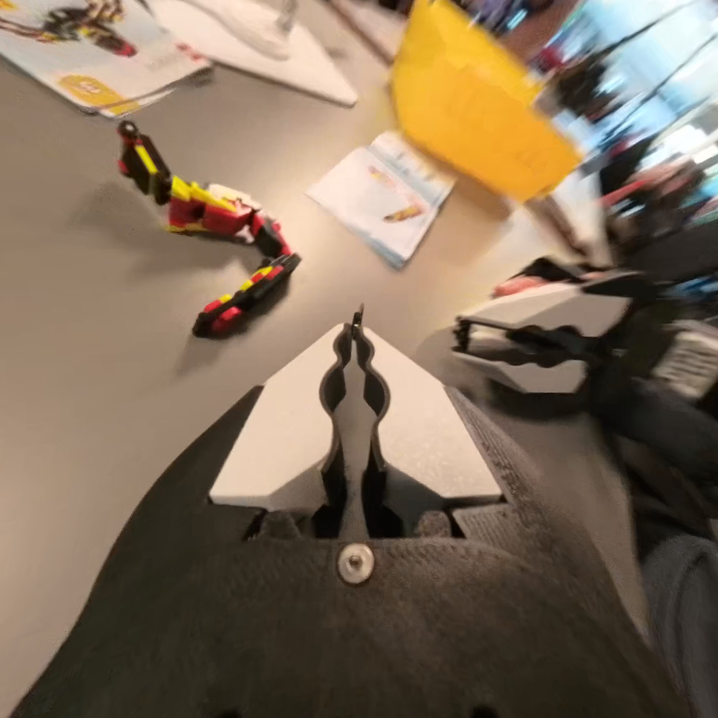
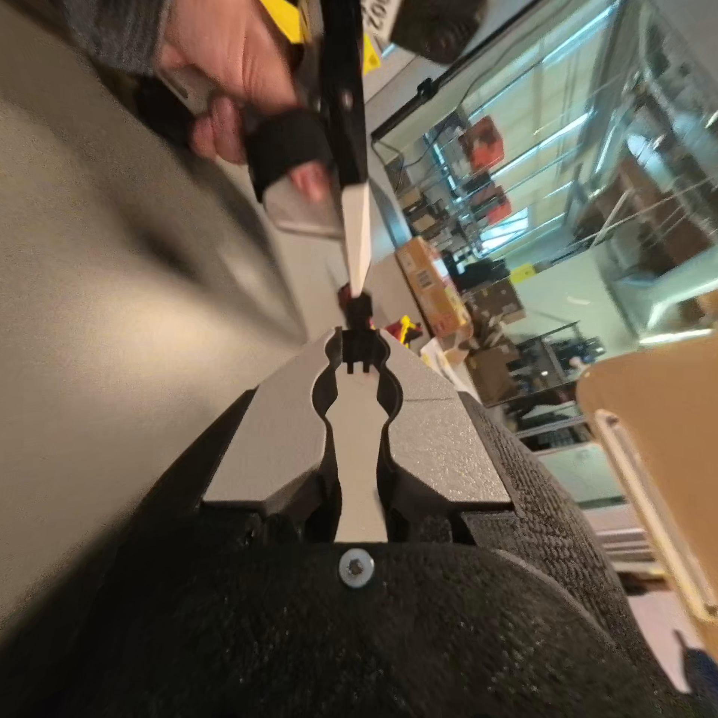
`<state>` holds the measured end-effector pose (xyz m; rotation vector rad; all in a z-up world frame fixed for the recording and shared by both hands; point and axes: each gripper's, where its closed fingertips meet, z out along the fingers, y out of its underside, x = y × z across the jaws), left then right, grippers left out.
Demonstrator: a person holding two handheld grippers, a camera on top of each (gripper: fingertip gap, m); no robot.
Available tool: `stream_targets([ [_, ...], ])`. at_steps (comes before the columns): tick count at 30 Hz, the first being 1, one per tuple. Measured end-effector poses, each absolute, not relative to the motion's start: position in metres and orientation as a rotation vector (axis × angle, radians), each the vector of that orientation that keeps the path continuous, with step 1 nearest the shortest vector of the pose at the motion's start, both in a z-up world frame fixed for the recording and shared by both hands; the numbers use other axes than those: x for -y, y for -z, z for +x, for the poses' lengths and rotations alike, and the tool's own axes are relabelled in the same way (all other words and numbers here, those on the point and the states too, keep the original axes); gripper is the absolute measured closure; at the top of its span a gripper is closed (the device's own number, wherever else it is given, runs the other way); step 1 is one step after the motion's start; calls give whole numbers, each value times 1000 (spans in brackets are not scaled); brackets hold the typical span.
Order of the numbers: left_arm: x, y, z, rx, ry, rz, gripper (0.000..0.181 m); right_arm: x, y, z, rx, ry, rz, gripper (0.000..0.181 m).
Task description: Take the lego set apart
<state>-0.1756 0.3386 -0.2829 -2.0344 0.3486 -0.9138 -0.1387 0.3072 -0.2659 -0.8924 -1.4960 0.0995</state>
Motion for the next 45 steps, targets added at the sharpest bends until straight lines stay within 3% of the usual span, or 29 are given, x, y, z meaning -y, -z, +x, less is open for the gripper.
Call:
stream_targets([
  [15,-321,274,-151,-479,1072,-1979,180,-320,254,-121,1368,-325,-1008,168],
  [20,-304,194,-163,-494,861,-1699,180,-324,250,-119,1341,-314,-1000,168],
  [24,-261,129,-245,-169,418,-1616,180,-324,249,-119,1333,-332,-996,168],
  [30,-176,198,-405,267,-225,-2201,180,-319,250,-122,1351,-368,-988,168],
  [37,-143,280,-439,410,-76,-2623,180,-330,250,-118,1317,-344,-1048,168],
  [42,-147,295,-450,488,-104,-2624,151,-324,251,-120,1337,-375,-1035,168],
  [45,-146,273,-457,512,-265,-2524,136,-317,248,-123,1340,-455,-1045,167],
])
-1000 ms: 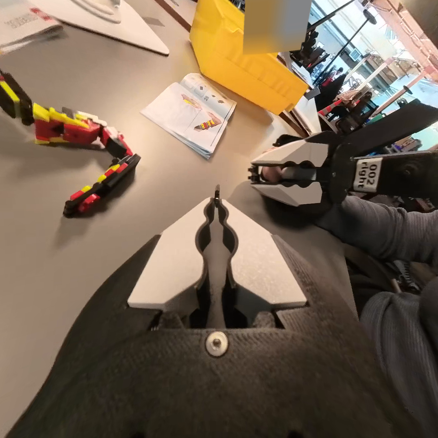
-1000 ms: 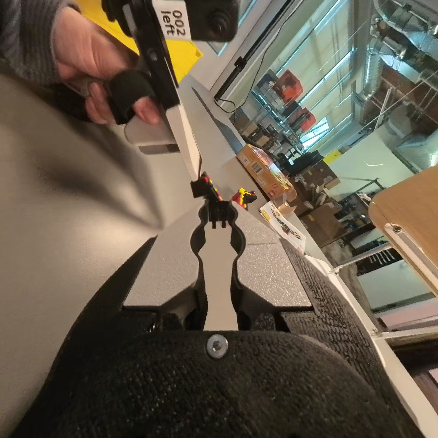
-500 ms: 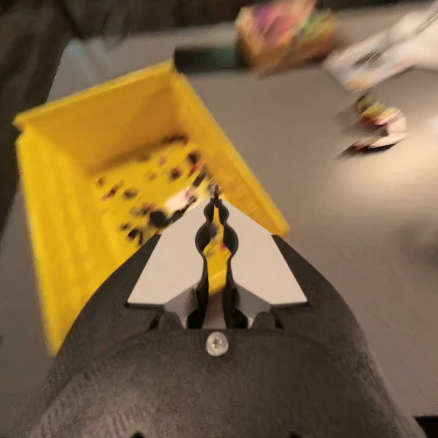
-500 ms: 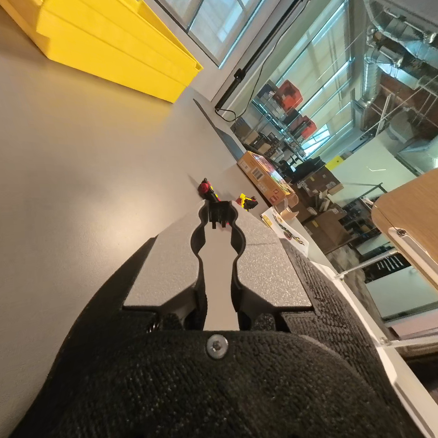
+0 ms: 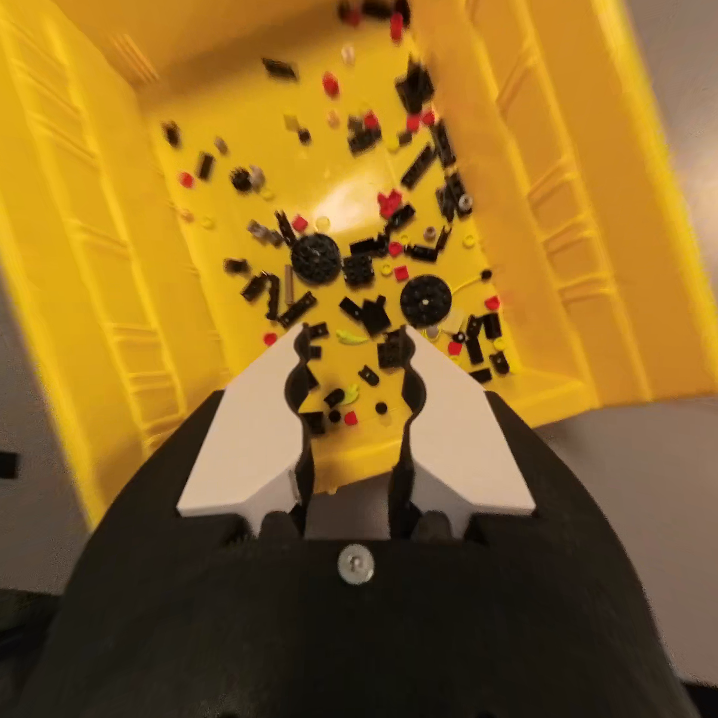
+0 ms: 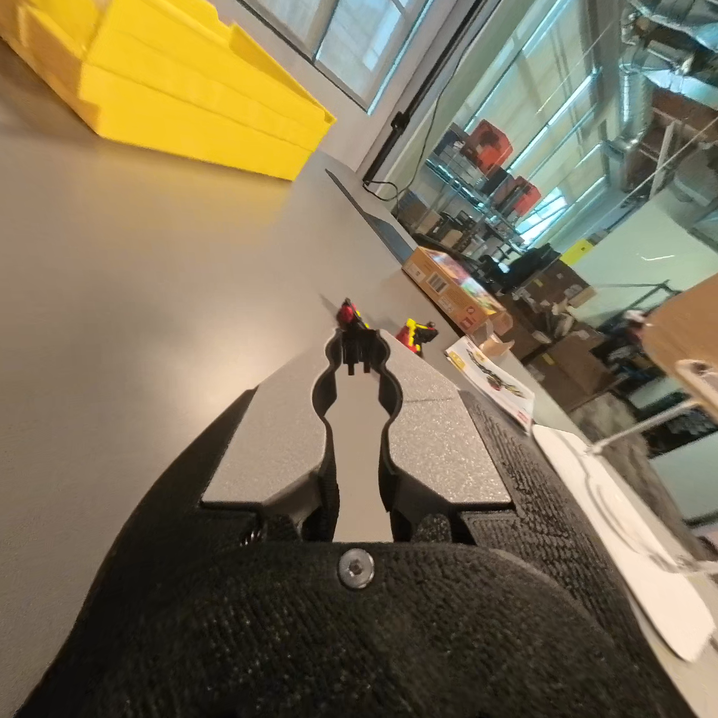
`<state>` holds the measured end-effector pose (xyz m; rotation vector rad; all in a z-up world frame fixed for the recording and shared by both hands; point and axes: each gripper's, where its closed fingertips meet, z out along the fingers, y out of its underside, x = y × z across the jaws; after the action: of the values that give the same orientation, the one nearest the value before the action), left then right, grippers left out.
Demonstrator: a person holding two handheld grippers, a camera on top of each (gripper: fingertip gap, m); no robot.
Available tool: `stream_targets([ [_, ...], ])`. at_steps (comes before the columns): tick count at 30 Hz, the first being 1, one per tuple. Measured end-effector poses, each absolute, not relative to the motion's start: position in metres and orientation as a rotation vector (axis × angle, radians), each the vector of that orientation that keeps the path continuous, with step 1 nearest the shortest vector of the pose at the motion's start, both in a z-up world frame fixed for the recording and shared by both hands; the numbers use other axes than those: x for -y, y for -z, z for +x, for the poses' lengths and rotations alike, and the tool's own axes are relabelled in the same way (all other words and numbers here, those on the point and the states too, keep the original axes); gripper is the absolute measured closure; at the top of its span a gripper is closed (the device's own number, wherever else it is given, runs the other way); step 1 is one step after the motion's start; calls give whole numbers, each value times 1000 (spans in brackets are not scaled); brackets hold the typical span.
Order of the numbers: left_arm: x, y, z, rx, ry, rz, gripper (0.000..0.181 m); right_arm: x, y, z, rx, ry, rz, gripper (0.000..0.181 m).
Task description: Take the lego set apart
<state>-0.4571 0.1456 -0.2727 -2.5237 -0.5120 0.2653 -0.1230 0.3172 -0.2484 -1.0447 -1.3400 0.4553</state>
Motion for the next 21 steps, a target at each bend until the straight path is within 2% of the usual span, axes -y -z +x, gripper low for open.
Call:
stream_targets([
  [3,-166,217,-419,353,-336,-2221,134,-304,233,-126,1264,-716,-1089,168],
  [6,-201,177,-302,-85,-166,-1911,137,-282,212,-125,1165,-1221,-1140,168],
  [8,-215,180,-221,-458,-154,-1785,137,-267,202,-121,1125,-1604,-1168,168],
  [11,-230,196,-143,-888,-359,-1570,135,-255,190,-111,1061,-2044,-1175,168],
  [13,-238,200,-113,-1016,-455,-1437,128,-249,186,-105,1055,-2207,-1159,168],
  [16,-250,205,-94,-1062,-421,-1411,129,-239,183,-100,1094,-2339,-1140,168],
  [21,-253,197,-81,-1087,-422,-1326,144,-230,187,-103,1139,-2382,-1155,168],
])
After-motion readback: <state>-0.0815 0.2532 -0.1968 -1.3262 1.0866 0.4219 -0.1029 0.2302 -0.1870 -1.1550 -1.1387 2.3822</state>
